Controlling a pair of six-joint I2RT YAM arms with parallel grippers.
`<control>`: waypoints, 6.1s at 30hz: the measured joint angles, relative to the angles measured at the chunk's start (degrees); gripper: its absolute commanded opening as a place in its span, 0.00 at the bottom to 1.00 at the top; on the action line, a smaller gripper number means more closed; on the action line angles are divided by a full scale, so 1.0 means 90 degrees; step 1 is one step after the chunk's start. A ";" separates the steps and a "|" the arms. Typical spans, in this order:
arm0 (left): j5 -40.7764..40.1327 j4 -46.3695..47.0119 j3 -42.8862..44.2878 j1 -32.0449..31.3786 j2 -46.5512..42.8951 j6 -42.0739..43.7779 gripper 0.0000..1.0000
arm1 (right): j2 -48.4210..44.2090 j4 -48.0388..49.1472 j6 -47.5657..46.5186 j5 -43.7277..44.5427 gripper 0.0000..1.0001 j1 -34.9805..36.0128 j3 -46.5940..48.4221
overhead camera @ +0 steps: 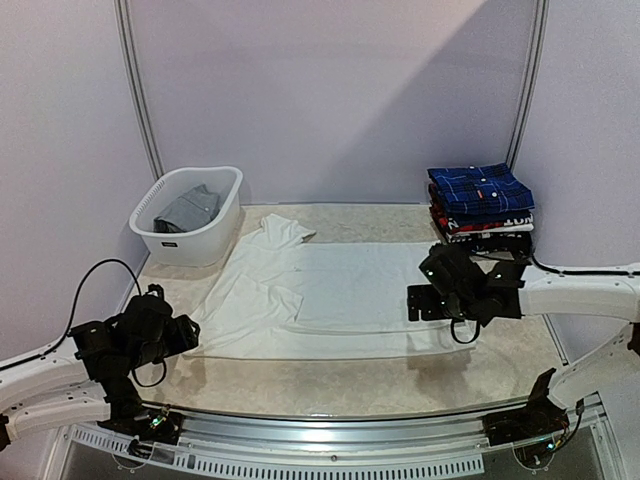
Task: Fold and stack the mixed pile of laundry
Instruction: Pick up the 1/3-folded T-shirt from the center of the board, then move the 1/3-folded T-shirt to the center of the board, then pick up the 1/3-folded T-shirt from the center of the board.
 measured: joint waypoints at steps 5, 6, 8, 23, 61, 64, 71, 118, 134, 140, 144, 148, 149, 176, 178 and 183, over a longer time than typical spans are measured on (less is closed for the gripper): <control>-0.0036 -0.0238 0.0024 0.0010 0.0078 0.0129 0.87 | -0.0991 -0.0051 0.0313 -0.0294 0.98 -0.0194 -0.0483; -0.0034 -0.0250 0.0044 0.0010 0.0121 0.0170 0.86 | -0.1120 -0.0078 0.0391 -0.0410 0.98 -0.0231 -0.0576; 0.0012 -0.0240 0.0114 0.0010 0.0267 0.0291 0.85 | -0.1384 -0.0148 0.0561 -0.0629 0.97 -0.0554 -0.0775; 0.1348 -0.0073 0.0699 -0.0007 0.1591 0.0651 0.75 | -0.2220 -0.0476 0.1039 -0.3407 0.95 -0.2718 -0.1970; 0.1161 0.0427 -0.0172 -0.0083 0.1212 -0.0061 0.79 | -0.1146 0.1275 0.0884 -0.4080 0.07 -0.3626 -0.2790; 0.1071 0.0474 -0.0175 -0.0032 0.1302 -0.0080 0.78 | -0.1144 0.1290 0.0867 -0.4090 0.06 -0.3626 -0.2793; 0.0969 0.0381 -0.0170 0.0012 0.1241 -0.0240 0.76 | -0.1168 0.1331 0.0809 -0.4133 0.05 -0.3628 -0.2829; 0.1202 -0.0359 0.0175 0.0253 0.0763 0.0124 0.00 | -0.1858 -0.1775 0.0449 -0.3728 0.00 -0.3621 -0.2069; 0.1610 -0.0996 0.0165 0.0248 -0.0068 -0.0044 0.79 | -0.2858 -0.2300 0.0843 -0.3371 0.44 -0.3621 -0.2169; 0.1362 -0.1110 0.0175 0.0250 -0.0153 0.0032 1.00 | -0.2968 -0.2426 0.0998 -0.2965 0.75 -0.3623 -0.2188; 0.1093 -0.1086 0.0350 0.0250 0.0104 0.0299 1.00 | -0.3109 -0.2562 0.1066 -0.2701 0.81 -0.3626 -0.2144; 0.0617 -0.1093 0.0772 0.0250 0.0588 0.0729 0.99 | -0.3281 -0.2681 0.1069 -0.2416 0.84 -0.3626 -0.1860; 0.0525 -0.1093 0.0925 0.0250 0.0714 0.0843 0.99 | -0.3313 -0.2688 0.1061 -0.2353 0.85 -0.3626 -0.1758; 0.0930 0.0993 0.3823 0.0294 0.5076 0.3422 0.95 | -0.3823 -0.1401 0.0146 -0.2538 0.88 -0.3626 -0.1540; 0.0969 0.1008 0.4291 0.0328 0.5399 0.3631 0.94 | -0.3813 -0.1309 0.0000 -0.2579 0.88 -0.3626 -0.1540; 0.1248 0.1056 0.5535 0.0665 0.6375 0.4146 0.89 | -0.3580 -0.1010 -0.0274 -0.2579 0.88 -0.3626 -0.1528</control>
